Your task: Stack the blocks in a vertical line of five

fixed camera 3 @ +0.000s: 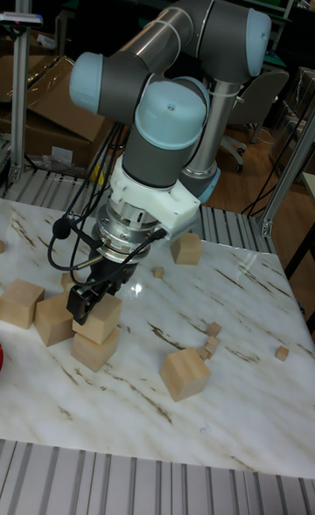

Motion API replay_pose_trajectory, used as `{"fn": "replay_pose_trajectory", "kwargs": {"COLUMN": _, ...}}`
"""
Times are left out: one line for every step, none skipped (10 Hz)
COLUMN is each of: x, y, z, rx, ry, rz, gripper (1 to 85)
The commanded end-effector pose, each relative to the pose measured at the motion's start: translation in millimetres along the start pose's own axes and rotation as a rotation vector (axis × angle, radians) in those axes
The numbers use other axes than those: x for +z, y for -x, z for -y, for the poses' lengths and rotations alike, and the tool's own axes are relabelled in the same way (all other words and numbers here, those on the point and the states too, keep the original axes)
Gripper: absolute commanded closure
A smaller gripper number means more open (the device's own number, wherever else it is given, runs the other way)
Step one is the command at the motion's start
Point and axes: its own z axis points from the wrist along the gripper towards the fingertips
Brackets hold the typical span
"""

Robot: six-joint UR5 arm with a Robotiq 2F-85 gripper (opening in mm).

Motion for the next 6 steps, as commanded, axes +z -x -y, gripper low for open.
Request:
{"fn": "replay_pose_trajectory", "kwargs": {"x": 1.5, "y": 3.4, "z": -7.8, "rx": 0.038, "ry": 0.035, "rz": 0.030, "gripper": 84.7}}
{"fn": "replay_pose_trajectory", "kwargs": {"x": 1.7, "y": 5.3, "z": -10.5, "rx": 0.050, "ry": 0.041, "rz": 0.032, "gripper": 84.7}}
{"fn": "replay_pose_trajectory", "kwargs": {"x": 2.4, "y": 6.1, "z": -11.8, "rx": 0.053, "ry": 0.040, "rz": 0.029, "gripper": 84.7}}
{"fn": "replay_pose_trajectory", "kwargs": {"x": 3.3, "y": 5.7, "z": -11.8, "rx": 0.052, "ry": 0.038, "rz": 0.026, "gripper": 84.7}}
{"fn": "replay_pose_trajectory", "kwargs": {"x": 5.6, "y": 5.1, "z": -13.6, "rx": 0.053, "ry": 0.044, "rz": 0.029, "gripper": 84.7}}
{"fn": "replay_pose_trajectory", "kwargs": {"x": 7.7, "y": 3.7, "z": -13.0, "rx": 0.060, "ry": 0.040, "rz": 0.025, "gripper": 84.7}}
